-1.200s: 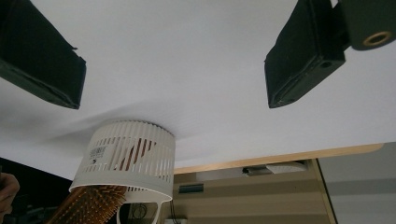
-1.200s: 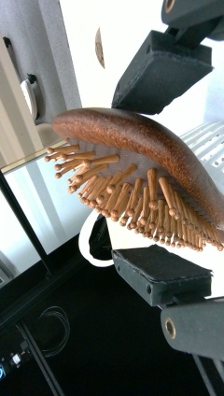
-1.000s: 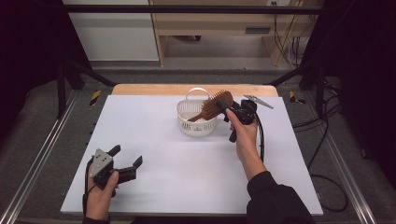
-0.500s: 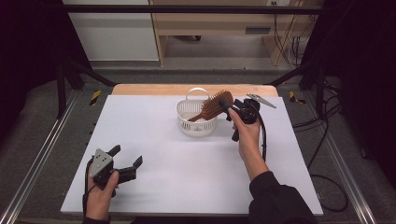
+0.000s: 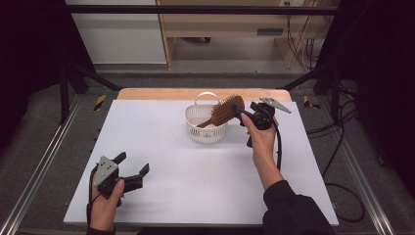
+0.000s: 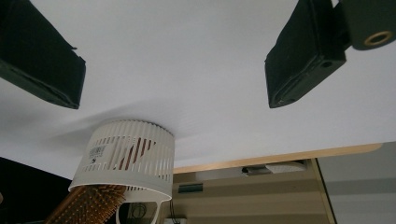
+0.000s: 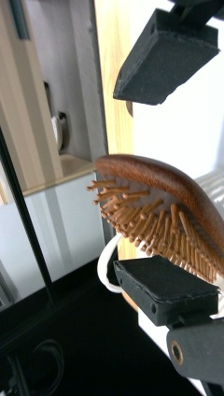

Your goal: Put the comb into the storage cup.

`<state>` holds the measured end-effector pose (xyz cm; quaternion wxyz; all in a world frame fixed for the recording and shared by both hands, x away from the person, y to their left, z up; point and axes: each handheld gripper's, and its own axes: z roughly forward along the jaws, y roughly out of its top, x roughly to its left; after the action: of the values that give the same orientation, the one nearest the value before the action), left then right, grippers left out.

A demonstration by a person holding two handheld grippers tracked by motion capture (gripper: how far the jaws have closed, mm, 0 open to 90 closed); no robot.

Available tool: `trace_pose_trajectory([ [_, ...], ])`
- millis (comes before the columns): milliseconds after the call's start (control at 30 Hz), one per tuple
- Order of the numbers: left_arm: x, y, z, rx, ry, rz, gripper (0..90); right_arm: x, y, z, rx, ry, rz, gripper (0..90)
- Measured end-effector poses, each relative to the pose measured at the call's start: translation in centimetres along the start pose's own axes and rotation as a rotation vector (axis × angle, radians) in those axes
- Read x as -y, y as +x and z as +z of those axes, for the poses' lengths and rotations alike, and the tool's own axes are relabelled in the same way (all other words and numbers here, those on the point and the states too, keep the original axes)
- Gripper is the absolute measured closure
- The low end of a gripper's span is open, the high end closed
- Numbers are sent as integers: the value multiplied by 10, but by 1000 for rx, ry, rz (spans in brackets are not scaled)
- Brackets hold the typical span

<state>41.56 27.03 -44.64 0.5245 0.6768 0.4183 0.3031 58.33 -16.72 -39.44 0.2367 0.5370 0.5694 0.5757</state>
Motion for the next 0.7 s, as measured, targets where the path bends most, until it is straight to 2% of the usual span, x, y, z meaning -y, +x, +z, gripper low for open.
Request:
trace_pose_trajectory([
  [133, 0, 0, 0, -2, -4, -1, 43, -2, 1, -4, 23, -6, -33, 147],
  [267, 0, 0, 0, -5, -9, -2, 28, -4, 2, -7, 32, -6, -45, 138],
  [433, -1, 1, -1, -14, -21, -3, 27, -7, 1, -12, 7, -20, -70, 86],
  [567, -1, 1, -2, -14, -25, -1, 27, -11, -1, -18, -1, -25, -63, 58],
  [700, -2, 1, -2, -15, -30, 2, 26, -16, -2, -23, -14, -29, -76, 52],
])
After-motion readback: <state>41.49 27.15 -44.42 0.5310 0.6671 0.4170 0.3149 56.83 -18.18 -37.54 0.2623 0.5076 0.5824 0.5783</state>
